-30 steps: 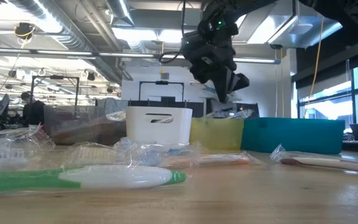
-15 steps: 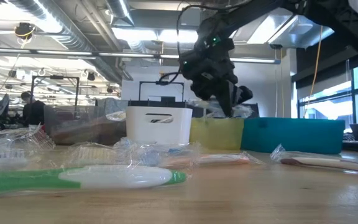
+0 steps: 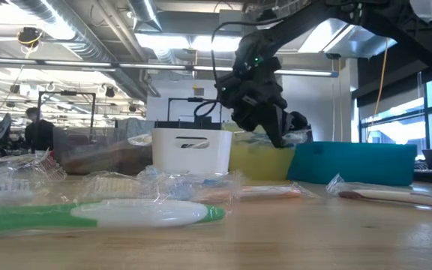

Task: Pick & Place Toothbrushes
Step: Put the blue toothbrush into the yellow bin

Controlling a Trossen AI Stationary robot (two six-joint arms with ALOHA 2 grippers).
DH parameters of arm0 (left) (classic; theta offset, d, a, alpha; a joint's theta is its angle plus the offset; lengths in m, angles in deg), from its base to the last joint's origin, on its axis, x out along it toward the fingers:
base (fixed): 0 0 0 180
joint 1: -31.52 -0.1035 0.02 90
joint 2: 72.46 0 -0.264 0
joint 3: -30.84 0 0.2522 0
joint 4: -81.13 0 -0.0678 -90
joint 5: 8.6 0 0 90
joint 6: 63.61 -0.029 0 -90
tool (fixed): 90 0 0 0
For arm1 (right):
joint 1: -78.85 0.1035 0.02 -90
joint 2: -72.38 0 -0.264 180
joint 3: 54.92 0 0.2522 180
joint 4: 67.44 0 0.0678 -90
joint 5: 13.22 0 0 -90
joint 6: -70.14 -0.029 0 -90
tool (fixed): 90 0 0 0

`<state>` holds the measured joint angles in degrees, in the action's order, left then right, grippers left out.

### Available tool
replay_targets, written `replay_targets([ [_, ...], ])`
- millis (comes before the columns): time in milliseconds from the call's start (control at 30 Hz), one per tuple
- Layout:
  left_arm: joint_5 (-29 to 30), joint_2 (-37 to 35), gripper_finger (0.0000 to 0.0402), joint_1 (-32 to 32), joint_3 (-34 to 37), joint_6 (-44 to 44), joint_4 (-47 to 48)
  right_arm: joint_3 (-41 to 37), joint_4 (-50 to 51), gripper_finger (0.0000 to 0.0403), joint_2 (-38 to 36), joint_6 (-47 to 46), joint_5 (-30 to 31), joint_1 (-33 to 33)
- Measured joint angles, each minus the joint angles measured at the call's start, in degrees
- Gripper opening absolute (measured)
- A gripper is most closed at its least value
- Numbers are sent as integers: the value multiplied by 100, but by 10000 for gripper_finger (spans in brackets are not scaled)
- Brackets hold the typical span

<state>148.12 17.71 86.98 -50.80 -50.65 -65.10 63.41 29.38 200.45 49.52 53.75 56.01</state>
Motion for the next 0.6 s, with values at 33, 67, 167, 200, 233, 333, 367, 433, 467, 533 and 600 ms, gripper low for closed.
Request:
replay_targets([
  [33, 0, 0, 143, 0, 0, -1, -2, 0, -1, 17, 0, -1, 7, -7],
  [67, 0, 0, 143, 0, 0, -1, -2, 0, 14, 18, 0, -3, 9, -19],
  [167, 0, 0, 143, 0, 0, -1, -2, 0, 48, 22, 0, -20, 13, -32],
  [200, 2, 0, 143, 0, 0, -1, -2, 0, 47, 23, 0, -17, 13, -33],
  [233, 0, 0, 143, 0, 0, -1, -2, 0, 44, 23, 0, -11, 14, -34],
  [333, -15, 0, 143, 0, 0, -2, -2, 0, 52, 21, 0, 2, 16, -37],
  [367, -22, 0, 143, 0, 0, -2, -2, 0, 58, 21, 0, 2, 16, -39],
  [433, -25, 0, 143, 0, 0, -1, -2, 0, 55, 24, 0, 6, 18, -41],
  [467, -26, 0, 144, 0, 0, -1, -2, 0, 53, 28, 0, 8, 25, -47],
  [533, -26, 0, 143, 0, 0, -1, -2, 0, 34, 39, 0, 6, 25, -60],
  [600, -28, 0, 144, 0, 0, -1, -2, 8, 36, 50, 0, 6, 26, -76],
])
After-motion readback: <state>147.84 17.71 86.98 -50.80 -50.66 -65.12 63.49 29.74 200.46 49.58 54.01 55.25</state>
